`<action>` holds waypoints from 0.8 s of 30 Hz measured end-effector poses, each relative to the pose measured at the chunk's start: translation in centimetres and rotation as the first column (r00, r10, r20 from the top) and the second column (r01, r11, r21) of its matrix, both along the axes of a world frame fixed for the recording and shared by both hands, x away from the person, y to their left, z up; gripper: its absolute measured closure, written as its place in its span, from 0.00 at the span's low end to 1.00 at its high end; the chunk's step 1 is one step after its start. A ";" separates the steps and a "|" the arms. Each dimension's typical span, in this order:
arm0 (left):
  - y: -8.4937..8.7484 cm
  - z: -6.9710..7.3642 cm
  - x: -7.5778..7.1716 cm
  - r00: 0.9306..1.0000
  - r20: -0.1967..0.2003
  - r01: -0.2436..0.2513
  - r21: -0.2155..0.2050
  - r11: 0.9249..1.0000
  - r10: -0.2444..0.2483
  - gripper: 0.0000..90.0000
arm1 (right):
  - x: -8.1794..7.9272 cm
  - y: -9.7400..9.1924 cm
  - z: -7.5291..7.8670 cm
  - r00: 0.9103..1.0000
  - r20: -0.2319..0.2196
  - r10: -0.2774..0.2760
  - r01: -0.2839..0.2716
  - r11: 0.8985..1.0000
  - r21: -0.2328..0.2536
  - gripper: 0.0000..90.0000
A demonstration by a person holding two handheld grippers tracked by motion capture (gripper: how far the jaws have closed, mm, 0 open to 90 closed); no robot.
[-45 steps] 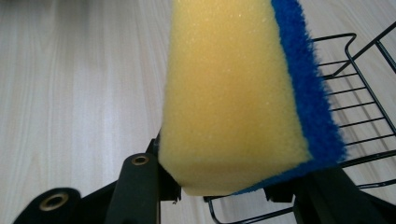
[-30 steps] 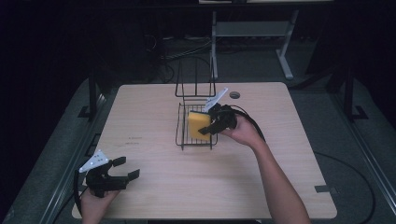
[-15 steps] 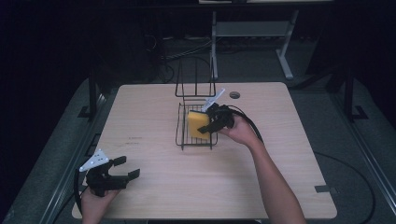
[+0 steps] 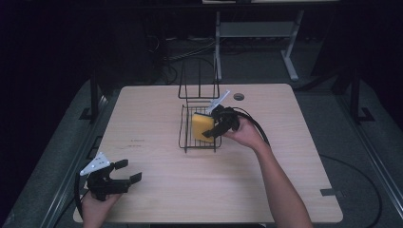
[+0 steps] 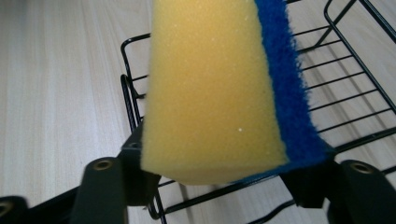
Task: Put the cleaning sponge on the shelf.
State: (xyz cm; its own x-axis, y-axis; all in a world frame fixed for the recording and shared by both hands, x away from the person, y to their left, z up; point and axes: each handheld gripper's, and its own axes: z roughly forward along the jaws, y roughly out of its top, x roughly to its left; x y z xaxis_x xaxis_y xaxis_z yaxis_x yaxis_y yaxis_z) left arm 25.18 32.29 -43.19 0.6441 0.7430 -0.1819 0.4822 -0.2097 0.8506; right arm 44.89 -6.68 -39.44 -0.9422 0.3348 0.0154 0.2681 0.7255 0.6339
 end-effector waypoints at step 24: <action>-0.1 0.0 -0.1 1.000 -0.003 -0.001 0.005 1.000 0.001 0.16 | -1.2 -3.0 1.6 0.999 -0.026 -0.031 0.031 1.000 0.000 0.24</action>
